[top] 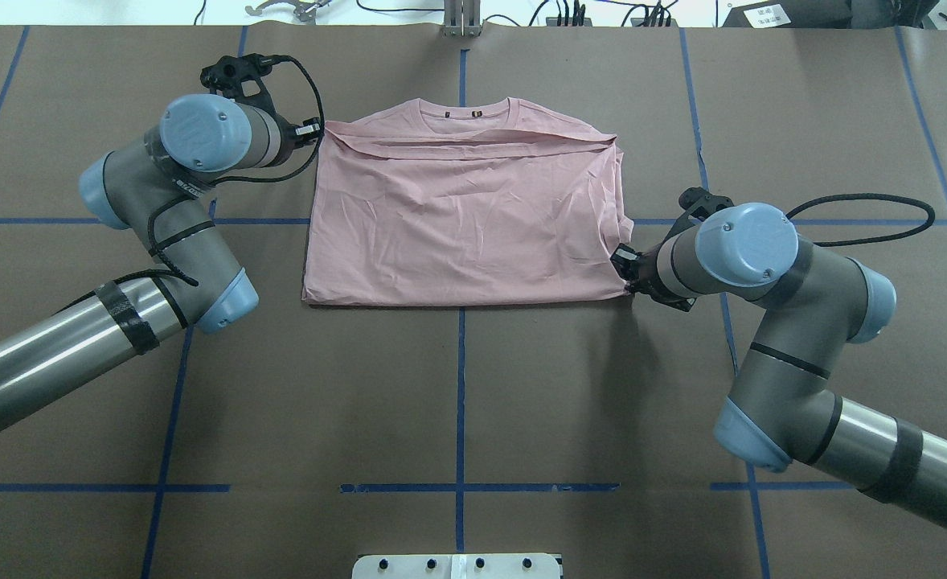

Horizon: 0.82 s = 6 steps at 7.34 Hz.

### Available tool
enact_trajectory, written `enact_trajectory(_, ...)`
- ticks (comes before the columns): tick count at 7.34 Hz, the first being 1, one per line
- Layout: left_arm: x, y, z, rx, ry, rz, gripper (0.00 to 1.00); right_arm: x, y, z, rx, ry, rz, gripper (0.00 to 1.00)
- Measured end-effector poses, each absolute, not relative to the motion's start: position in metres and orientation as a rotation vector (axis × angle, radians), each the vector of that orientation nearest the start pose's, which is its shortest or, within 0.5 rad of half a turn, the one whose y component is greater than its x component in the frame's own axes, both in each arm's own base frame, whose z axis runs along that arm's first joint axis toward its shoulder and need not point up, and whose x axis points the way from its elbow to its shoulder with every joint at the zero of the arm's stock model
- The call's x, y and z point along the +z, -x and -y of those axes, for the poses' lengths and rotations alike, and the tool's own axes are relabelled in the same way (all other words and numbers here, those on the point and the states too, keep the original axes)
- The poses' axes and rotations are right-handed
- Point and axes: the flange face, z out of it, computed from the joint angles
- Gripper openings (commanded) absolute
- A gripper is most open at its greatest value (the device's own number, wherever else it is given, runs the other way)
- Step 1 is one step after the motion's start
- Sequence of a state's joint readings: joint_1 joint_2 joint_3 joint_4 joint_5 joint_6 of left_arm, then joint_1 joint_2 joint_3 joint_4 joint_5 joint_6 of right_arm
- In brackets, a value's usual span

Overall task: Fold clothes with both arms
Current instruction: 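Grasp the side edge with the right gripper and drag it toward the robot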

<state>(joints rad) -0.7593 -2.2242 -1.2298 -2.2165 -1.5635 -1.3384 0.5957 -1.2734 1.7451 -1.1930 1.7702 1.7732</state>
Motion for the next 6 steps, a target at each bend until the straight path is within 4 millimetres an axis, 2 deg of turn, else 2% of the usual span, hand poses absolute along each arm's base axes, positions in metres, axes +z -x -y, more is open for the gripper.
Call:
enact_trajectory(1, 0.354, -0.466, 0.627, -0.489, -0.468, -0.852, 0.53, 0.378, 0.423, 0.415, 0.646, 0.028, 0.901, 0.0)
enact_trajectory(3, 0.346, -0.465, 0.624, -0.486, -0.471, -0.869, 0.55, 0.362, 0.382, 0.328, 0.542, 0.109, 0.952, 0.0)
enact_trajectory(4, 0.338, -0.467, 0.614, -0.473, -0.47, -0.892, 0.6, 0.348, 0.374, 0.284, 0.484, 0.196, 0.973, 0.0)
enact_trajectory(5, 0.33, -0.47, 0.598, -0.445, -0.456, -0.927, 0.61, 0.336, 0.37, 0.245, 0.421, 0.305, 0.98, 0.0)
enact_trajectory(6, 0.32, -0.47, 0.584, -0.417, -0.429, -0.969, 0.61, 0.328, 0.37, 0.214, 0.353, 0.414, 0.972, 0.3)
